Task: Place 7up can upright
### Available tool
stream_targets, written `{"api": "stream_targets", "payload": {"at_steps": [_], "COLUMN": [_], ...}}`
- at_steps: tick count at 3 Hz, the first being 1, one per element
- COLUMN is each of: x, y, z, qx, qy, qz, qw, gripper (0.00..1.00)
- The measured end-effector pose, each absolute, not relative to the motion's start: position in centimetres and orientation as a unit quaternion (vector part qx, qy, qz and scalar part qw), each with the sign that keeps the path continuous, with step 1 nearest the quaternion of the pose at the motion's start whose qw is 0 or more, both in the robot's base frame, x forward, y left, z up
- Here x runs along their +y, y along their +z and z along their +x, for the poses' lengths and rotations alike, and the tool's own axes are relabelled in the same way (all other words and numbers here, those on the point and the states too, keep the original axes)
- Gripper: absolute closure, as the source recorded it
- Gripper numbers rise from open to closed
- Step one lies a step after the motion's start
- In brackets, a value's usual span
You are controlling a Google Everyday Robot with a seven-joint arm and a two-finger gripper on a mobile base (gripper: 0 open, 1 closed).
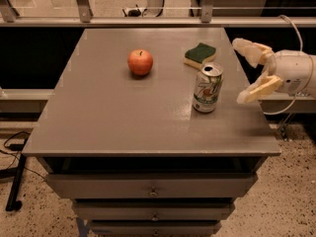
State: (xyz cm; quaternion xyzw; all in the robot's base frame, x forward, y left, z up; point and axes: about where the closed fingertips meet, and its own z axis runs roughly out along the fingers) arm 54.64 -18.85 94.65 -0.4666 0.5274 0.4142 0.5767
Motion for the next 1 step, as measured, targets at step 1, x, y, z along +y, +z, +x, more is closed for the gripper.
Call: {"api": "stream_targets", "payload": {"at_steps": [1], "x": [-18.79], "y": [94.63], "z": [54.65], "qx": [0.527], "qy": [0.415], "qz": [-0.467], "qw": [0.576], "gripper": [0.00]}}
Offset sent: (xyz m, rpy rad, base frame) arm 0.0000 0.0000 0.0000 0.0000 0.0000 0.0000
